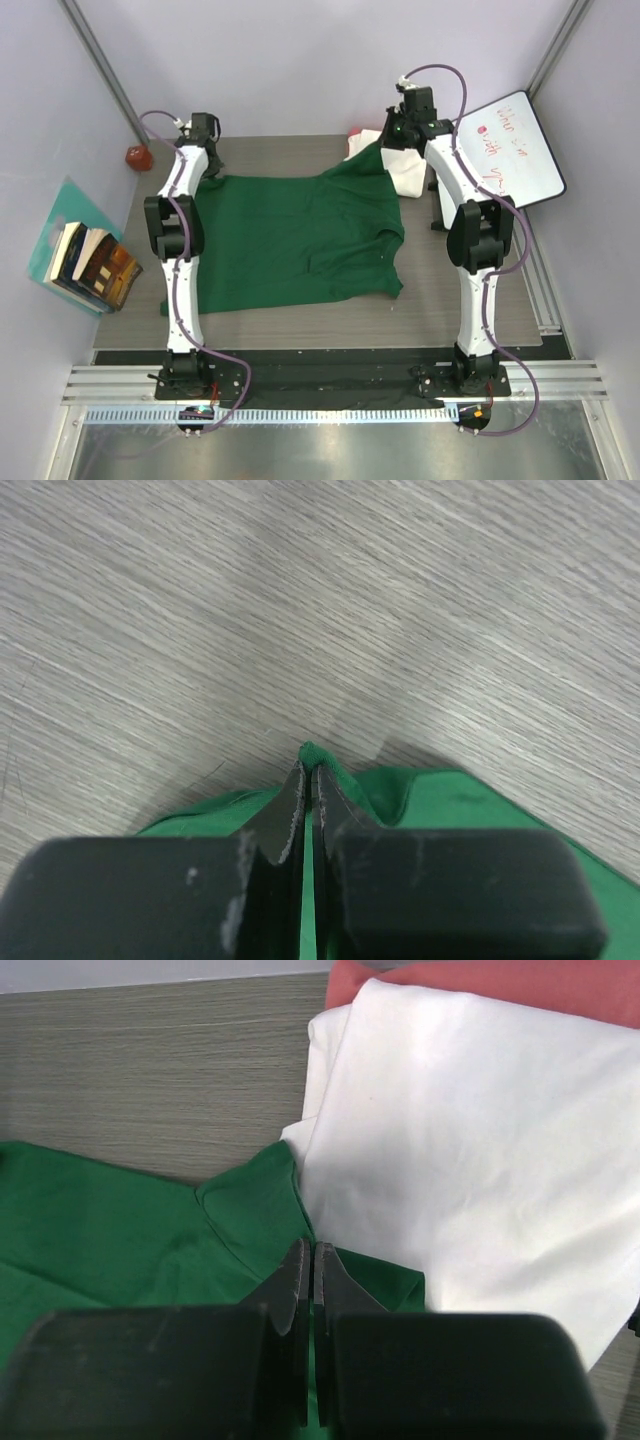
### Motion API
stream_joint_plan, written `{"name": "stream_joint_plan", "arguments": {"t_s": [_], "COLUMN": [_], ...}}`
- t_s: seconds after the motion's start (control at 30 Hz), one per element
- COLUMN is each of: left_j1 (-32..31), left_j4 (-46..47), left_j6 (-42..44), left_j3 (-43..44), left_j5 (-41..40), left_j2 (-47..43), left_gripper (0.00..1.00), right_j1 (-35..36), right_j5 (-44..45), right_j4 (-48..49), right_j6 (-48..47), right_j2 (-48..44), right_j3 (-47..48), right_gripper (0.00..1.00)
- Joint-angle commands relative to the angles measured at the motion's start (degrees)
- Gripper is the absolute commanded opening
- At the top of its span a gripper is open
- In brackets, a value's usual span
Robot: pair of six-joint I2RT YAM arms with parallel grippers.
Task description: Fold and stack the t-shirts
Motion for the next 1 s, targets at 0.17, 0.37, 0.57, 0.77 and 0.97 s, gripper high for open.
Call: {"name": "stream_joint_plan", "arguments": {"t_s": [0.17,0.37,0.57,0.77,0.97], "left_j1": [-0.1,0.0,-0.2,-0.1,-0.1], "left_j4": [6.7,6.7,5.2,-0.4,-1.9], "left_j6": [1.7,2.2,2.4,2.4,0.8], "left_j3": [-9.5,-17.6,-26.9,-31.4,-38.9], "left_j5": [-2.8,-3.8,-1.8,-2.7,-5.9], "left_j2": [-16.2,-23.0,-28.5,-32.9,-38.8], "left_gripper": [0.00,0.00,0.00,0.00,0.00], "right_j1": [1.6,3.3,6.8,9.3,9.9], "right_j5": [0.0,1.5,5.6,5.2,6.2], "right_j4": [5.5,4.0,1.8,-0.2,1.1], "right_j6": [0.4,1.8,0.6,0.2,1.8], "right_j2": [-12.1,-18.5,-23.7,-29.8,-35.8], "right_j3": [-6.8,-14.2,-20.7,-29.5,-41.7], "right_gripper": [0.01,0.01,0.01,0.01,0.01]}}
